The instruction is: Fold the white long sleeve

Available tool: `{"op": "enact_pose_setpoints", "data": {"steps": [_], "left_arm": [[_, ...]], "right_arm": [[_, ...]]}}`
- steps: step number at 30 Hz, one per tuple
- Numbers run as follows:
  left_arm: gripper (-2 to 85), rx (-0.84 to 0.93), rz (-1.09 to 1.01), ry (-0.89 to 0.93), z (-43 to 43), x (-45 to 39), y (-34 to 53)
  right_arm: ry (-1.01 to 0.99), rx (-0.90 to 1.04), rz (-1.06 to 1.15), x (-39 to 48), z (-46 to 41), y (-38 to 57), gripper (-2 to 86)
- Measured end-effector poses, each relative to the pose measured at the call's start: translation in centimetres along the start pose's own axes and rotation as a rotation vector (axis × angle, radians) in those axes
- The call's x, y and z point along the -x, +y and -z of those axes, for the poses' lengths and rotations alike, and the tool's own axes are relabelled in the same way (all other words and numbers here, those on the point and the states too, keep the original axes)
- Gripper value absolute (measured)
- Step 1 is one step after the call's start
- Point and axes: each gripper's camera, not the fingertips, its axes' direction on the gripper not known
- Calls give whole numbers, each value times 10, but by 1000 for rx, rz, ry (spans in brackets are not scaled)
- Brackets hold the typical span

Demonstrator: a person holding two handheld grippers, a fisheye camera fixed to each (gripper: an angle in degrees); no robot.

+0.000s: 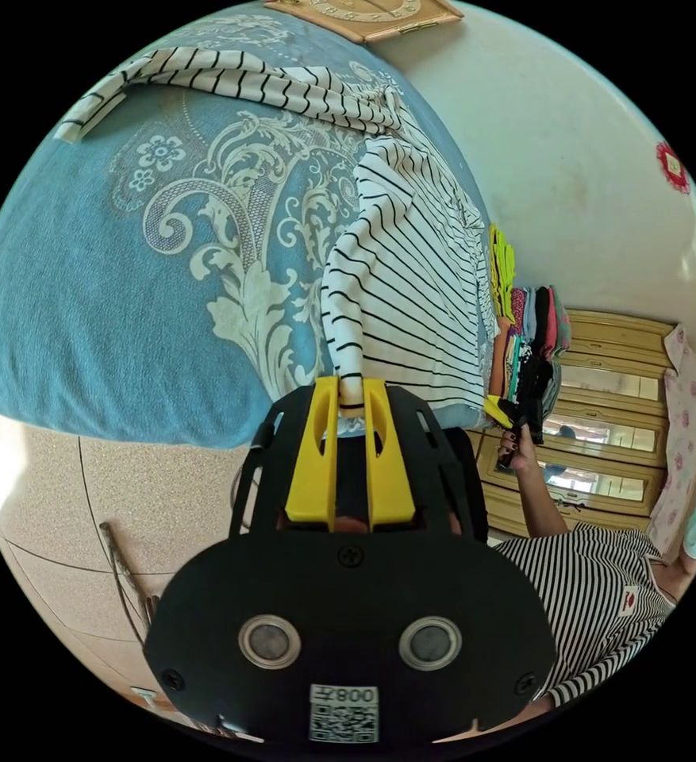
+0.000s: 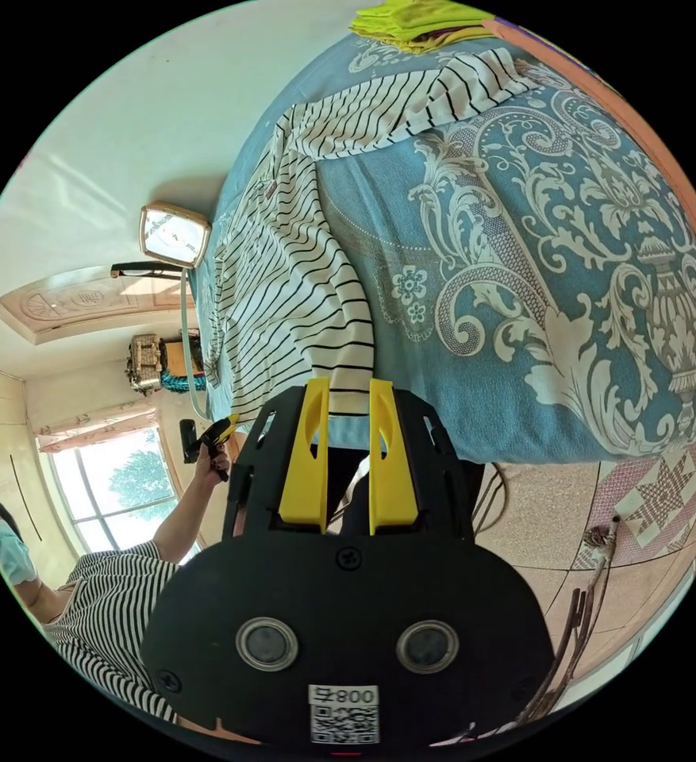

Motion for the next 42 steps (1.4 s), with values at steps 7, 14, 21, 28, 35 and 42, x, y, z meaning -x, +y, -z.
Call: {"op": "enact_pose_setpoints", "data": {"steps": [7,14,21,28,35,42], "left_arm": [[40,12,20,19,-24,6,25],[24,10,11,65,-30,4,44],[21,-35,-49,136,-10,-2,86],[27,-11,64,142,-57,37,116],[39,-143,87,65,-55,46,102],[64,-225,-132,99,-74,-7,-33]], "right_arm": [[21,44,-26,-9,-30,4,72],[45,92,-18,-11,-39,2,19],[22,85,75,-2,-5,18,7],[89,182,-1,-28,-49,17,6],[151,78,-13,-15,-29,-3,4],[187,-115,196,63,-12,-105,23]]}}
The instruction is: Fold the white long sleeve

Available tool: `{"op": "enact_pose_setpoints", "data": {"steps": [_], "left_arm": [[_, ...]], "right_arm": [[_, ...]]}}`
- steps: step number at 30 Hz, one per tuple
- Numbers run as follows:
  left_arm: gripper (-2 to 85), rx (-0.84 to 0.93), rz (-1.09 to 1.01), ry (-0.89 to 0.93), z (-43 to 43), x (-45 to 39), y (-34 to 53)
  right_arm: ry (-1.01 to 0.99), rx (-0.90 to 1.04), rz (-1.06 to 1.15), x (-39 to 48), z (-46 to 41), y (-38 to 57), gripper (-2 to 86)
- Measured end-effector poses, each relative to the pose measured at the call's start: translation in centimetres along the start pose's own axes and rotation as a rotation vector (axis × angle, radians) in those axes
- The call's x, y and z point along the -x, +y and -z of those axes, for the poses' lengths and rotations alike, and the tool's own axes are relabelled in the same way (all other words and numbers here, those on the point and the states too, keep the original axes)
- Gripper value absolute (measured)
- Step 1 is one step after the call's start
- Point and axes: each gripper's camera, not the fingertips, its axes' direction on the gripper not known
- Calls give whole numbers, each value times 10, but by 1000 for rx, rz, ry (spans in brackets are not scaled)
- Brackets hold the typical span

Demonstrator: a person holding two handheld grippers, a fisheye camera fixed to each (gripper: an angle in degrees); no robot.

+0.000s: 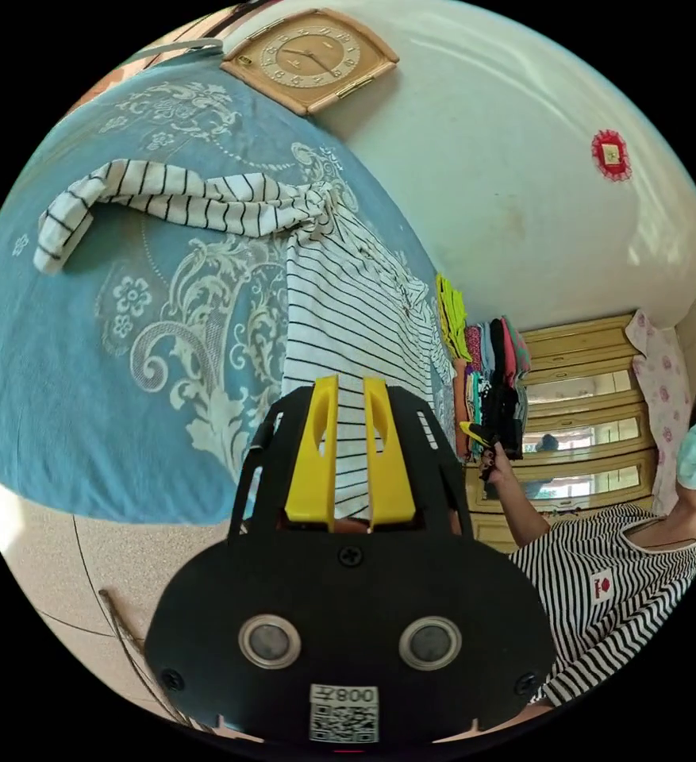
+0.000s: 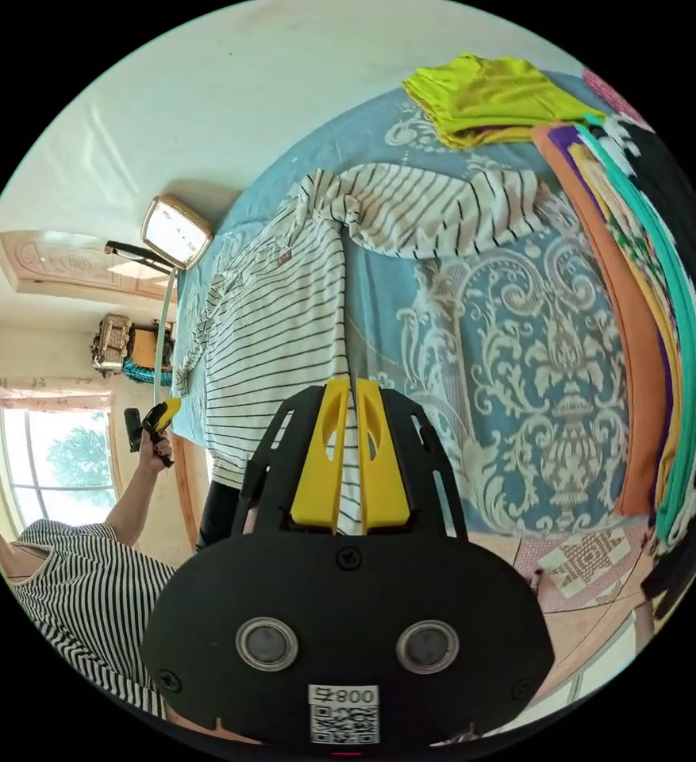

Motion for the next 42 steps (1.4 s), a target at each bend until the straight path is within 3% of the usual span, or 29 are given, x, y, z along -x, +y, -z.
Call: {"op": "enact_pose_setpoints", "data": {"steps": [7,13,21,32,42], "left_arm": [[88,25,-32,42,-132,-2,-174],[92,-11,19,40,-193,35,-253],[77,-10,44,114,-251,82,-301],[13,20,21,72,-304,119,-359],[9,-129,-46,240,-319,133,-440]], "right_arm": [[24,-5,225,81,-53,-176,55],[-3,-20,220,95,-90,-283,59],[-51,-3,159,93,-129,-362,54],[-94,18,180,111,-148,-441,5],[-212,-98,233,143,-120,-533,1]]}}
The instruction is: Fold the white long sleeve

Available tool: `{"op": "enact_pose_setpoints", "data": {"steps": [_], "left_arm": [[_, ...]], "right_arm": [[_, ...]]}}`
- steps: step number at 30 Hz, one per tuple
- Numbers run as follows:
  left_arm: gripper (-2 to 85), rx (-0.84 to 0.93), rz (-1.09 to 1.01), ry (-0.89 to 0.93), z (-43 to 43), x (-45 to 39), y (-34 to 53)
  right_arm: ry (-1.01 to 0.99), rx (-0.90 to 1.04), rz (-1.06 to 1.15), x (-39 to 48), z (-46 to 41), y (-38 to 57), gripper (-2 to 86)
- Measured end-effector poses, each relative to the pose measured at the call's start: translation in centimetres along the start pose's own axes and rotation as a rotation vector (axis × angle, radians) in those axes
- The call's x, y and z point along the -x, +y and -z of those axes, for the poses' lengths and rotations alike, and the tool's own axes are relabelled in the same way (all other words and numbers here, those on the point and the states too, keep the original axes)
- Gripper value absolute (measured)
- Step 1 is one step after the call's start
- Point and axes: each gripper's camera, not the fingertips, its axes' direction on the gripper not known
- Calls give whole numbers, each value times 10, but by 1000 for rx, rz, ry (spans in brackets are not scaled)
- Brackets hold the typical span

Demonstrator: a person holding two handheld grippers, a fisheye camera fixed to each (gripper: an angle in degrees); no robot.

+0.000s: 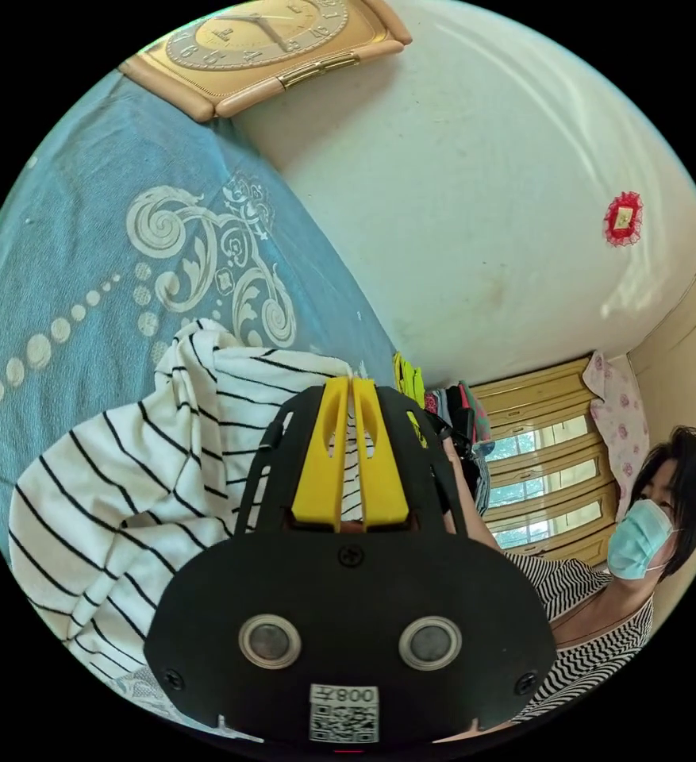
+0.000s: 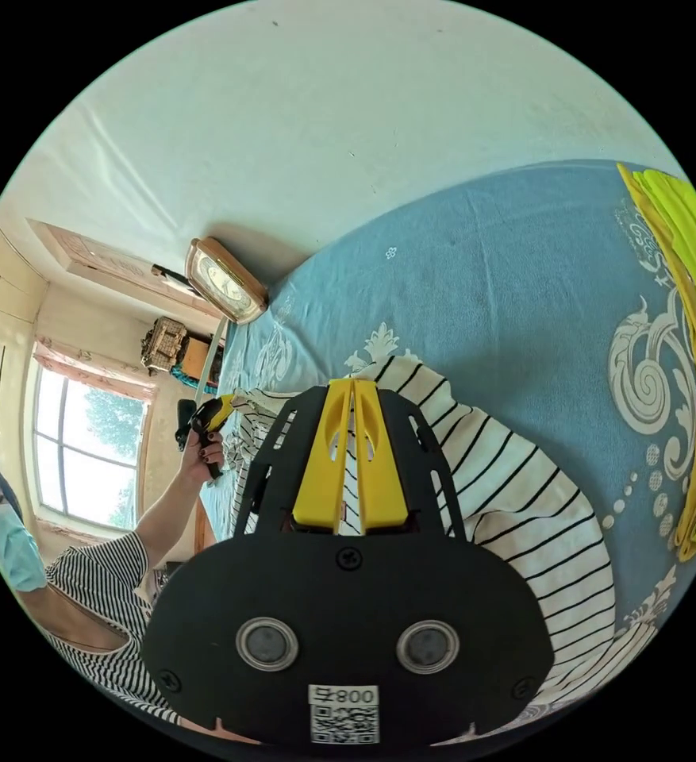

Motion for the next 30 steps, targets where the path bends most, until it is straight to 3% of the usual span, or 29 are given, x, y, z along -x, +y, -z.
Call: {"op": "enact_pose_setpoints", "data": {"steps": [4,10,18,30], "left_arm": [[14,-44,34,3,-22,25,-50],[43,27,56,-120,-70,62,-84],[74,-10,-38,48,-71,68,-83],[86,76,-123,-484,-45,72,-83]], "right_arm": [[13,37,-21,0,-18,-55,2],[-15,104,-68,-5,-54,-98,8],[16,25,31,22,-30,-122,36],[330,197,355,142,-112,-195,73]]}}
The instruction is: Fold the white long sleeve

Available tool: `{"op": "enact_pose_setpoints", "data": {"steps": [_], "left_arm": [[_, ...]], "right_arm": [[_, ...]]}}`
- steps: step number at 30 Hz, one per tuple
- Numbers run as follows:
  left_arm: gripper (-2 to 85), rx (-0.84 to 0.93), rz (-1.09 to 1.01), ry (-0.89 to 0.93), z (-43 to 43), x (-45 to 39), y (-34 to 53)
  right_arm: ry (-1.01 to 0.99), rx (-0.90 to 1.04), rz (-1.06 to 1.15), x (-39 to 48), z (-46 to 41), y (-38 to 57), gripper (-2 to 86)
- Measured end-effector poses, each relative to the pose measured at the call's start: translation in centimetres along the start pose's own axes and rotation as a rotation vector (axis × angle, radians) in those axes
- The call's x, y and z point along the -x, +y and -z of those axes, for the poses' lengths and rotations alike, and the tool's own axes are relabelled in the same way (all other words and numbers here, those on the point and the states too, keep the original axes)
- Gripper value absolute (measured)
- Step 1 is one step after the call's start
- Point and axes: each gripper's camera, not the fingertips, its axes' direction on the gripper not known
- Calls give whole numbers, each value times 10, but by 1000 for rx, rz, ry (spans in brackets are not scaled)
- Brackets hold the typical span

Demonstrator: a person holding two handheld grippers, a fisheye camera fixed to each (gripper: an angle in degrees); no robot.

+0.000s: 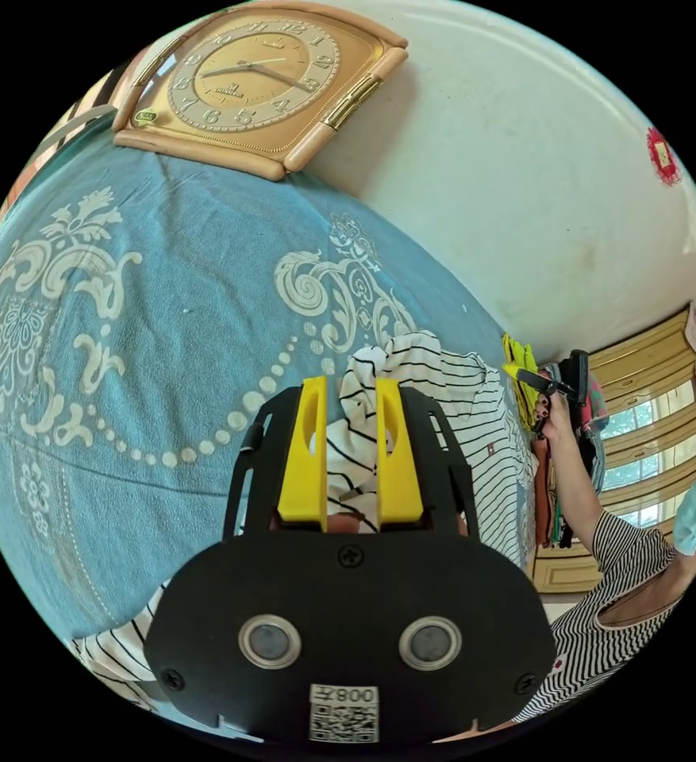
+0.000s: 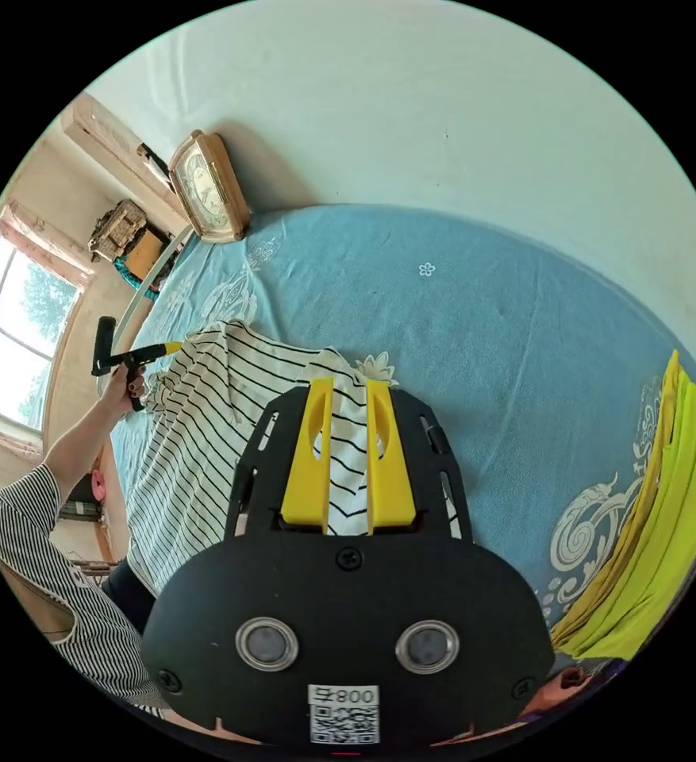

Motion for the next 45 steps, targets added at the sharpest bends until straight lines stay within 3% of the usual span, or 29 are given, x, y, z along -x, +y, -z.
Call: {"op": "enact_pose_setpoints", "data": {"steps": [5,12,16,23,27,30,34,39,45], "left_arm": [[30,40,-37,-140,-28,-20,-10],[26,-137,-74,-213,-9,-48,-30],[72,-8,-183,-90,-54,-75,-56],[42,152,-310,-208,-136,-133,-101],[36,97,-328,-248,-138,-147,-110],[58,145,-330,-256,-148,-146,-111],[87,29,-302,-138,-96,-133,-100],[91,38,-247,-143,-45,-91,-63],[53,124,-161,-106,-54,-59,-46]], "right_arm": [[150,158,59,32,-45,-48,58],[137,95,38,46,-42,-72,21],[148,101,38,53,-47,-81,19],[147,75,41,57,-41,-89,18],[123,-8,28,56,-23,-92,21],[148,73,-11,48,-35,-98,30],[150,-2,-58,38,-17,-89,44],[-94,-190,20,58,7,-78,63],[-261,-17,74,99,-57,-108,76]]}}
